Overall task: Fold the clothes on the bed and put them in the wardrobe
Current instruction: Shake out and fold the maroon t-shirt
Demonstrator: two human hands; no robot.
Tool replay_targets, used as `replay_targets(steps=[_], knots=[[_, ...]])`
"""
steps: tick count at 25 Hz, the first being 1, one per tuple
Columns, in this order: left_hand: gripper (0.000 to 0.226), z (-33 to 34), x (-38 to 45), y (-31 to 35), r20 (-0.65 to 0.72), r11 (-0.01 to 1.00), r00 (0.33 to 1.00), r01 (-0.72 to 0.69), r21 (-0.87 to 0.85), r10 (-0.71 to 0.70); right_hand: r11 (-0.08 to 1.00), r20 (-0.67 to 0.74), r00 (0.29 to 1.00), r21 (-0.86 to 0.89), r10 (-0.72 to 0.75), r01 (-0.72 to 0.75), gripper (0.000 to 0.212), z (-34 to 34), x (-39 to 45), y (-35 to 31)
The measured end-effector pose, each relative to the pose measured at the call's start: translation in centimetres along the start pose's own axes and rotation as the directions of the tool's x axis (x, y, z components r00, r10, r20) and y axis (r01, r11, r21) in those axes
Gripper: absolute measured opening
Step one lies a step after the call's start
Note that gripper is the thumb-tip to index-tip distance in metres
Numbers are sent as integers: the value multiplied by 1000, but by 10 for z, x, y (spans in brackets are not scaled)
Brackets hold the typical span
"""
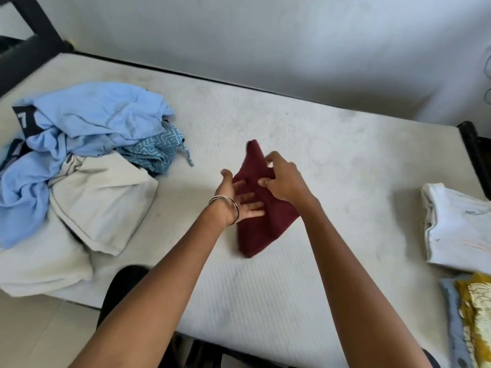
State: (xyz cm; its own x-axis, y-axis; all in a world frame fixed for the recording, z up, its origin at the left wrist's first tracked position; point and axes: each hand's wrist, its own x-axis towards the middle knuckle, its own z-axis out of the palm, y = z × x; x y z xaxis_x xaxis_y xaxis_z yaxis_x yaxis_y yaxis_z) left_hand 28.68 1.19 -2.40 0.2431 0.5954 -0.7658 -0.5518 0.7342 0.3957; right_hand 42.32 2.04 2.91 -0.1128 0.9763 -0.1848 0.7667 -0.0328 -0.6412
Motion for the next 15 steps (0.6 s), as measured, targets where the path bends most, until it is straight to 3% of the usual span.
replay_targets(steps=[3, 5, 7, 10, 12, 13, 14, 15], knots=[[80, 30, -4, 6, 234, 969, 967, -44, -242, 102, 885, 19, 979, -423, -205, 193, 39, -40, -16, -26], [76, 42, -7, -3, 314, 969, 941, -46, -241, 123, 734, -39, 925, -622, -377, 273, 38, -32, -37, -12], [89, 31, 3, -16, 369, 982, 926, -7, -187, 77, 611, -86, 878, -749, -470, 254, 44, -4, -60, 19], [90, -13, 17, -55, 176, 994, 982, 57, 94, -73, 617, 2, 941, -755, -338, 222, 53, 61, -109, 82], [61, -50, 20, -99, 49, 934, 988, 121, 337, -145, 638, 178, 957, -715, -231, 287, 56, 106, -151, 119], [42, -69, 22, -121, -34, 889, 993, 113, 444, -109, 667, 238, 953, -681, -188, 302, 55, 121, -169, 134], [36, -83, 23, -137, -96, 847, 995, 61, 528, -12, 719, 259, 953, -630, -160, 292, 51, 130, -178, 145], [45, -92, 25, -147, -148, 805, 985, 12, 594, 94, 797, 208, 968, -557, -138, 234, 43, 131, -179, 151]])
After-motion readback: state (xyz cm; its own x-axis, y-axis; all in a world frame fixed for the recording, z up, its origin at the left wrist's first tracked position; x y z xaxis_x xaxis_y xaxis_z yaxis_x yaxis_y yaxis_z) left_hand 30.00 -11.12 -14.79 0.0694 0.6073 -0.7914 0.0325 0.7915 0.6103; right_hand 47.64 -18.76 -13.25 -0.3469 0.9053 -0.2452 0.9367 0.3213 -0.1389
